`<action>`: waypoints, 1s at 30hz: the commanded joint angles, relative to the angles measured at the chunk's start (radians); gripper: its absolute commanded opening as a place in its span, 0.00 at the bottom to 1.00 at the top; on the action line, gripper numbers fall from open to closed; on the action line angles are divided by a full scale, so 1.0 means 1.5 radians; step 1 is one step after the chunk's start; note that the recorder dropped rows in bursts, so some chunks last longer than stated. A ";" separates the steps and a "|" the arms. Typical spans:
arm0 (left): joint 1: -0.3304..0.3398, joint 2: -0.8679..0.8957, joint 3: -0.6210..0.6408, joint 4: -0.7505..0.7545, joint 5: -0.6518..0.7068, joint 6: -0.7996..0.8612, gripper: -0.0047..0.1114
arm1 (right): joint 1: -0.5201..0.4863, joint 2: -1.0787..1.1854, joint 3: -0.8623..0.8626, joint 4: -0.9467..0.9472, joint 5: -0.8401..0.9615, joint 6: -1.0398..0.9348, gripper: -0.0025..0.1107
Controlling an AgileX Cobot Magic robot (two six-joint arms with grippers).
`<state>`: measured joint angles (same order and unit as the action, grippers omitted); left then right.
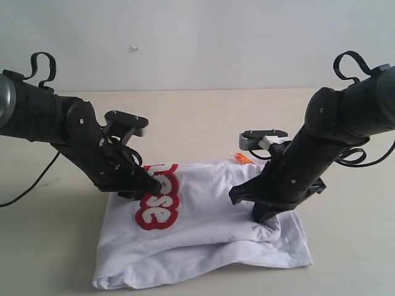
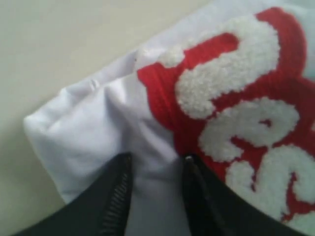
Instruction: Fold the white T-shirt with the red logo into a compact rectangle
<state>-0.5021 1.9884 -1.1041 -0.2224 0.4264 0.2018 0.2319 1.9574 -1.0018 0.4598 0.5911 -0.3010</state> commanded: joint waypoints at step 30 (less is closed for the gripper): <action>0.075 -0.119 -0.010 0.012 0.104 -0.004 0.35 | 0.001 -0.070 0.003 0.104 0.120 -0.182 0.02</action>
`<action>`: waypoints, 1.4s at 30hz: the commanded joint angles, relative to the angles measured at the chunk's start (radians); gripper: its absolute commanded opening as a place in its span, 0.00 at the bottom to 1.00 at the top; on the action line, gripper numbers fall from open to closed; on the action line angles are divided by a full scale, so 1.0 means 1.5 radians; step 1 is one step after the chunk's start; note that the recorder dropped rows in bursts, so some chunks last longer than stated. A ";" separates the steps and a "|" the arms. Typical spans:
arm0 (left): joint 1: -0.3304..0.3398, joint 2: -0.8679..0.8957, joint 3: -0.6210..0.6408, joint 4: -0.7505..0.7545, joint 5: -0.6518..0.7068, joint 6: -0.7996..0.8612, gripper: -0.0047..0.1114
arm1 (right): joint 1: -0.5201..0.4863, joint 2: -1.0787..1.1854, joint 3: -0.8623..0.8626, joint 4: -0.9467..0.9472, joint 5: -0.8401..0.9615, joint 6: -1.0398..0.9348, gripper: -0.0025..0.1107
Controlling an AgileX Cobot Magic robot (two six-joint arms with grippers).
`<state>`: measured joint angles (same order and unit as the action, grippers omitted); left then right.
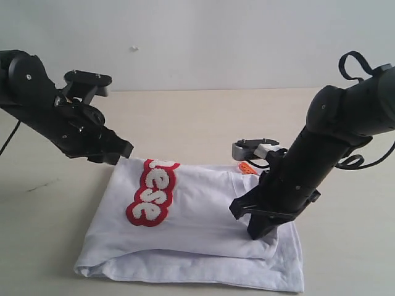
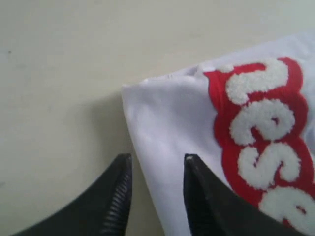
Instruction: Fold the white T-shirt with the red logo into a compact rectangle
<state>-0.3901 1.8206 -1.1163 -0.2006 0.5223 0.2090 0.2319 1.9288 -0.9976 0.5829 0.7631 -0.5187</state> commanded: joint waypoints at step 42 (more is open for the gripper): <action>-0.187 -0.485 0.628 -0.113 -0.691 -0.024 0.35 | 0.001 -0.512 0.332 -0.326 -0.473 0.317 0.02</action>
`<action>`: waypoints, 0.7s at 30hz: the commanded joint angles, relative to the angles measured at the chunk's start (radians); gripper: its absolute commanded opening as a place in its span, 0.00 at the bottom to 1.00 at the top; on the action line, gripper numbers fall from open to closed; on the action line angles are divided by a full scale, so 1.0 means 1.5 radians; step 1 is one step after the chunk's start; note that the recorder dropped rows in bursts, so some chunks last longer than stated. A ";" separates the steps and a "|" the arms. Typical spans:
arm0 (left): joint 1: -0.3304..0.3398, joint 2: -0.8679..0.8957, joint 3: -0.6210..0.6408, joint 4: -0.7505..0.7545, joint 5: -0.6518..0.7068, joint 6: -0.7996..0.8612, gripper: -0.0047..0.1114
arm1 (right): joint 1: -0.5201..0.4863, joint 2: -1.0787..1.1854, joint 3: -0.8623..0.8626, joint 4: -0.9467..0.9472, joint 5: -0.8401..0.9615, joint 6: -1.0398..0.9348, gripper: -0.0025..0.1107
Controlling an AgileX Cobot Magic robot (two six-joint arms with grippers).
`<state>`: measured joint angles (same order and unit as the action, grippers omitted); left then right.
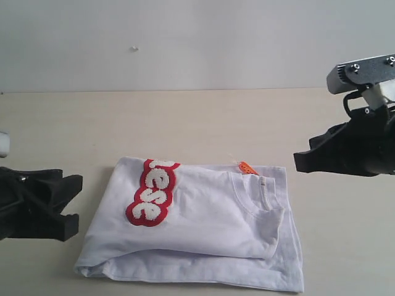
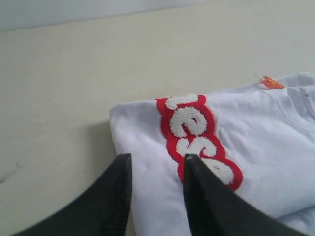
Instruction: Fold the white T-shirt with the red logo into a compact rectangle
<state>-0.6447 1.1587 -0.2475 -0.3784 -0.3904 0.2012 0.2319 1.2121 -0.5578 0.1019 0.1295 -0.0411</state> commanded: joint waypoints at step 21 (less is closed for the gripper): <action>-0.020 -0.118 0.089 0.004 -0.092 -0.033 0.35 | 0.001 -0.133 0.115 0.043 -0.092 0.017 0.02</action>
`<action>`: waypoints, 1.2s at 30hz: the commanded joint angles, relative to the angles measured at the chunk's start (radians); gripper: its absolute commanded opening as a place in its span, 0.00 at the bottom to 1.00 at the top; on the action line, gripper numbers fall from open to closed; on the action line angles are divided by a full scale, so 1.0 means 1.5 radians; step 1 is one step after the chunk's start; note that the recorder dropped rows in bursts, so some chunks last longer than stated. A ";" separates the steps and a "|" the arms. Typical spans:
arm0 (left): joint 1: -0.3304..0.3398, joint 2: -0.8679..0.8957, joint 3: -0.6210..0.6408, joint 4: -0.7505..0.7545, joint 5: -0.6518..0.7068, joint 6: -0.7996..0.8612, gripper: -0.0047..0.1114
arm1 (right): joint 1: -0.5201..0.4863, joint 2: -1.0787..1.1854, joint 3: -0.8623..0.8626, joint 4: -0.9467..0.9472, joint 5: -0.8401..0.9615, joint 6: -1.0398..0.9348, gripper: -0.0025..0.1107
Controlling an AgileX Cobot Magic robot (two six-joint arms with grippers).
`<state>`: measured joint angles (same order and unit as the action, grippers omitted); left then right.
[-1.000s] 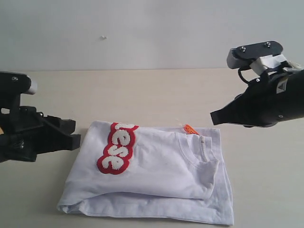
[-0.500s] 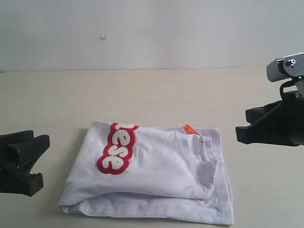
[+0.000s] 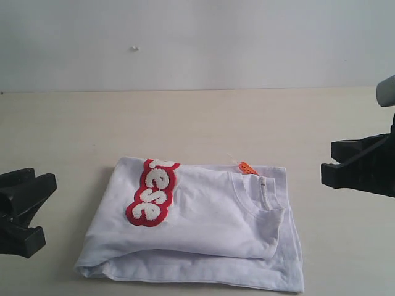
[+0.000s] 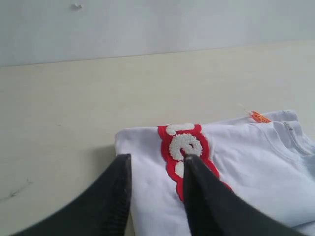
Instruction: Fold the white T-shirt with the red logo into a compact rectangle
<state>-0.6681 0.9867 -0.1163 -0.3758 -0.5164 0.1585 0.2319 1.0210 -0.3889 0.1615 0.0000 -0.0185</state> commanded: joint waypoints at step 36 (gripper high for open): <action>0.276 -0.323 -0.007 0.067 0.167 0.028 0.35 | 0.001 -0.006 0.003 0.010 -0.005 0.003 0.02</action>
<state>-0.2814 0.5534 -0.1199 -0.2719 -0.3133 0.2057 0.2319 1.0210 -0.3889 0.1691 0.0000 -0.0121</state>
